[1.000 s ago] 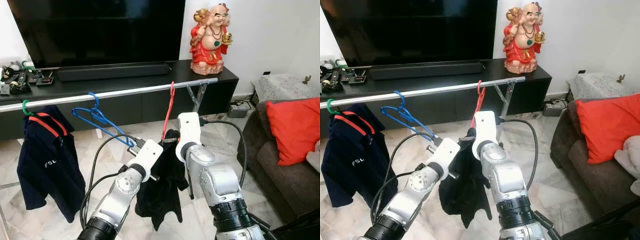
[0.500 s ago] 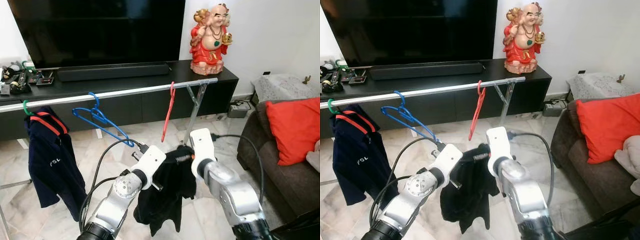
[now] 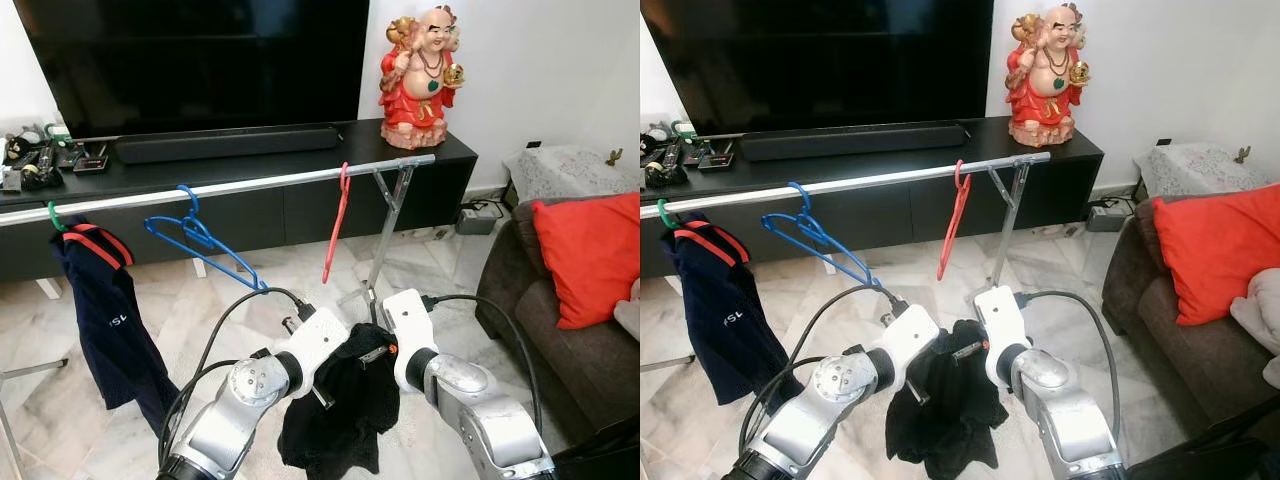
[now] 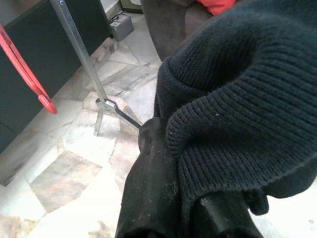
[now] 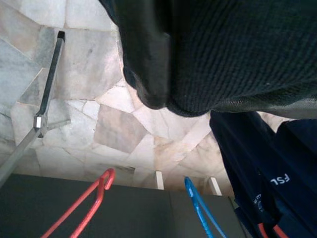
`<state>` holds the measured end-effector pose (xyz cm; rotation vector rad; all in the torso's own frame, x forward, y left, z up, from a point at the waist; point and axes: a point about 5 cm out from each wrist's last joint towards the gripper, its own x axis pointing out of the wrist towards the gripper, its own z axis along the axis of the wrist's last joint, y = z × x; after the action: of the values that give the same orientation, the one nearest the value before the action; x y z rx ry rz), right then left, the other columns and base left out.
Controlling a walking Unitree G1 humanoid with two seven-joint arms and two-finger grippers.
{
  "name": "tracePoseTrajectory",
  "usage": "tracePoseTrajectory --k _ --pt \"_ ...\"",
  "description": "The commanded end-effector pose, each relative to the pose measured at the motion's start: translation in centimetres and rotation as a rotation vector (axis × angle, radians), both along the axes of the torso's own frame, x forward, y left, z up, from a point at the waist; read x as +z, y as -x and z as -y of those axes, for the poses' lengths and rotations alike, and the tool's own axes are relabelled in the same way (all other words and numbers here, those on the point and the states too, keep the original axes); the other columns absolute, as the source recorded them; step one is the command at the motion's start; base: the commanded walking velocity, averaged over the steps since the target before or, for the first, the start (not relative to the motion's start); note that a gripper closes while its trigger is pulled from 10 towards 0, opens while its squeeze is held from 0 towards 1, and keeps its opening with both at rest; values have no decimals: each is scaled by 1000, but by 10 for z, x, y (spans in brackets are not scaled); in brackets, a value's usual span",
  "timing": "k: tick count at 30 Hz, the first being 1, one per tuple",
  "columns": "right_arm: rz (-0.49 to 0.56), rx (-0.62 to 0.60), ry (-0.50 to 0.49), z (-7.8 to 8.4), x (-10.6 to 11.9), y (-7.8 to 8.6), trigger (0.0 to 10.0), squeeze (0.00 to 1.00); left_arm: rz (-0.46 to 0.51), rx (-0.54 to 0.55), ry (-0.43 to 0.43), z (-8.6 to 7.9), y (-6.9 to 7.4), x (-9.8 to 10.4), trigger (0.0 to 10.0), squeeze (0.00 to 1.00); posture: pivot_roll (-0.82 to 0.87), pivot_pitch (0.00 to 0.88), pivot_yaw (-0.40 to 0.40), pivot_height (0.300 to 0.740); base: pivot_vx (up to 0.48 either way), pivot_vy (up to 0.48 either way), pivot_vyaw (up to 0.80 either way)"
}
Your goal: Hang hanger
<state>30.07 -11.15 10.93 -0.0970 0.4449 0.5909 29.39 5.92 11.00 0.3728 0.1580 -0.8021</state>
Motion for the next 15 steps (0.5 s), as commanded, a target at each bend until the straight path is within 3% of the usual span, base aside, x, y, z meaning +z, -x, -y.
tracePoseTrajectory --k 1,3,5,6,15 --pt "38 39 -10 -2 6 1 10000 1000 16 -21 -6 3 1 6 0 0 82 58 6 740 0 0 0" --pt "35 47 8 2 3 2 10000 1000 13 -21 -10 2 1 7 0 0 83 59 6 740 0 0 0" --pt "31 51 35 6 0 2 10000 486 12 -19 -13 2 1 7 0 0 83 58 5 740 0 0 0" --pt "30 54 52 8 -1 2 10000 31 12 -17 -15 1 1 7 0 0 83 58 5 740 0 0 0" --pt "7 33 98 15 -14 2 10000 0 8 -17 -15 4 2 8 0 0 84 55 3 740 0 0 0"
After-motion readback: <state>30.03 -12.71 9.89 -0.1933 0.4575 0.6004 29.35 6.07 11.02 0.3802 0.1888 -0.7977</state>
